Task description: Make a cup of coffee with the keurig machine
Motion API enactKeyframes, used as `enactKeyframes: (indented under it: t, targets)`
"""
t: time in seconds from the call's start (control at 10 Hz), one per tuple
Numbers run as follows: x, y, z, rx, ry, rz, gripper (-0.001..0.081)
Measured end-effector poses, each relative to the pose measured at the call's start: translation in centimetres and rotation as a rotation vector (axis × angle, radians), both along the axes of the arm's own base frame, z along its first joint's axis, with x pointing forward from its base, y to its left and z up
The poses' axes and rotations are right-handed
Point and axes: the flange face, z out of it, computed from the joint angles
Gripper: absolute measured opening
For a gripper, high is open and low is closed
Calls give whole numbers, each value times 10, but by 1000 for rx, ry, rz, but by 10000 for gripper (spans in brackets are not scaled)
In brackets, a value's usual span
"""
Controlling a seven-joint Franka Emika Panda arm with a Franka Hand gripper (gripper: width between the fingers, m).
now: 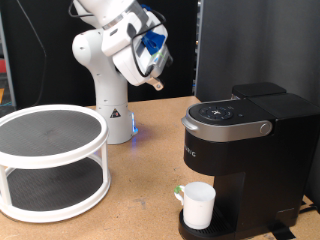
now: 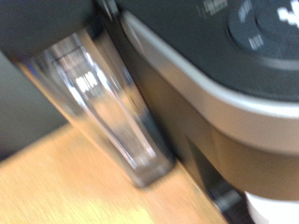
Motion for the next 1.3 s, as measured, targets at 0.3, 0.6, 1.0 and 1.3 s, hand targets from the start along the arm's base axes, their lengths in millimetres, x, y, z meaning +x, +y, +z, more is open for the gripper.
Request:
enactKeyframes:
  t: [0.3, 0.6, 1.0, 1.3]
  targets:
    - [6, 16, -7, -298, -105, 106, 798]
    - [1, 17, -13, -362, -72, 216, 798]
    - [-18, 8, -9, -559, 109, 511, 798]
    - [-12, 13, -6, -528, 54, 492, 798]
